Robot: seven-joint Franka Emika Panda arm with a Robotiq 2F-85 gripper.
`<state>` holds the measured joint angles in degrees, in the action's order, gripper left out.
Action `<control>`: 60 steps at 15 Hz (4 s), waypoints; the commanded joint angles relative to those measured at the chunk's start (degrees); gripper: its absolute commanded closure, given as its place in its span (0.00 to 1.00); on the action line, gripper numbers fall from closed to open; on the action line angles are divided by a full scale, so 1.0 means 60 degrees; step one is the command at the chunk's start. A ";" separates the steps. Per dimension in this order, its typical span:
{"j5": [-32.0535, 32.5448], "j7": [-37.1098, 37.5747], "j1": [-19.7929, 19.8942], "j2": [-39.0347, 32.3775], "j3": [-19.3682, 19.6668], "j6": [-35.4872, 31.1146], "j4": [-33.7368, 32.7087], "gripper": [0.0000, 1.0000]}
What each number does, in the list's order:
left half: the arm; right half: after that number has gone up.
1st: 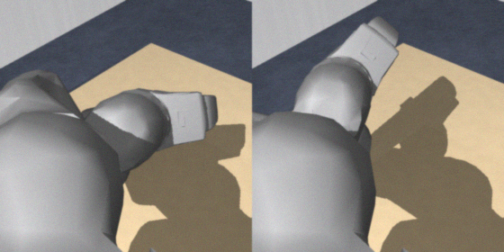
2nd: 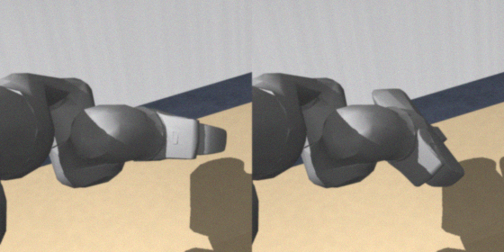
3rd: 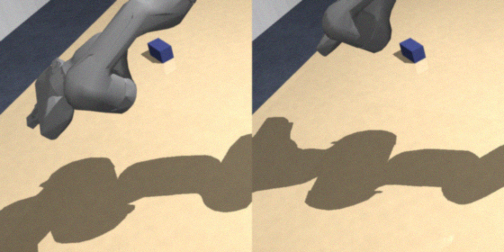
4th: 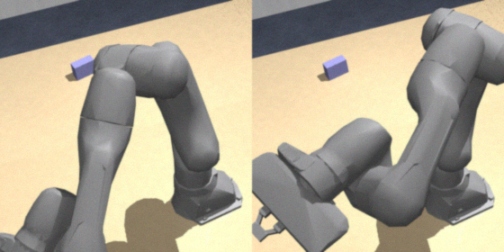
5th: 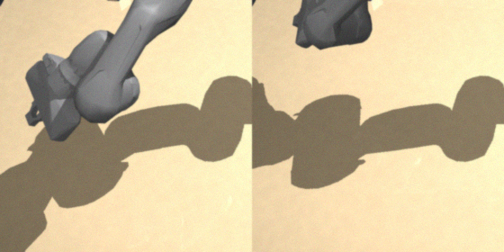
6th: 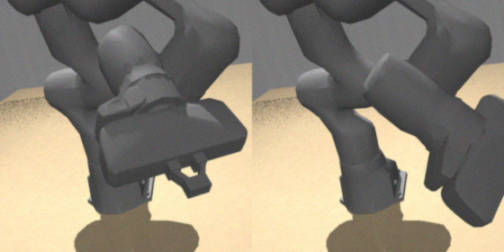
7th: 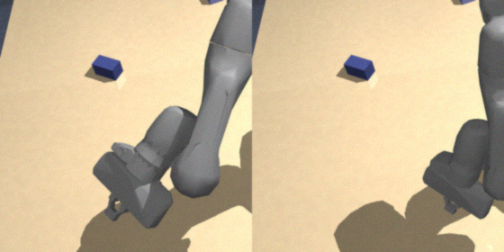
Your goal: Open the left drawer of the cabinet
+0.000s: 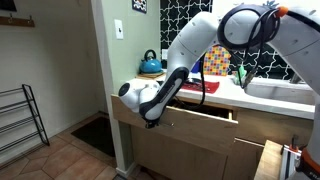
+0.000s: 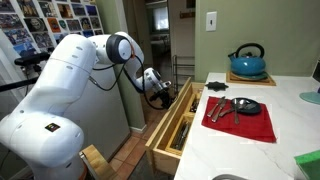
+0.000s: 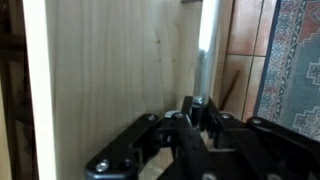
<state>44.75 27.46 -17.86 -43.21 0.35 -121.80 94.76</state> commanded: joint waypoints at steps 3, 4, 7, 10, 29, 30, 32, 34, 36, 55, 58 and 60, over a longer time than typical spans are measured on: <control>-0.0196 0.0192 -0.0540 0.0261 -0.0100 0.0634 -0.0141 0.60; -0.0219 0.0153 -0.0584 0.0292 -0.0107 0.0651 -0.0117 0.55; -0.0185 0.0250 -0.0749 0.0552 -0.0056 0.0795 -0.0039 0.33; -0.0119 0.0230 -0.0789 0.0922 -0.0070 0.1054 0.0082 0.11; -0.2069 0.0073 0.1897 0.3023 0.0291 -0.2181 0.1836 0.54; -0.2208 0.0078 0.1946 0.3008 0.0401 -0.2534 0.1931 0.62; -0.2676 -0.0139 0.2072 0.2926 0.0508 -0.3215 0.2098 0.77; -0.3267 -0.0504 0.2155 0.2903 0.0529 -0.3827 0.2330 0.92; -0.3749 -0.0881 0.2195 0.2963 0.0482 -0.4333 0.2599 1.00; -0.7411 -0.6979 0.3335 0.3664 -0.1533 -0.5752 0.3772 1.00; -0.8534 -0.8589 0.3872 0.3438 -0.2385 -0.5432 0.3472 1.00; -0.9012 -0.9305 0.4040 0.3307 -0.2763 -0.5093 0.3282 1.00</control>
<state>-4.38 -22.21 4.49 -22.25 -11.73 -154.92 116.00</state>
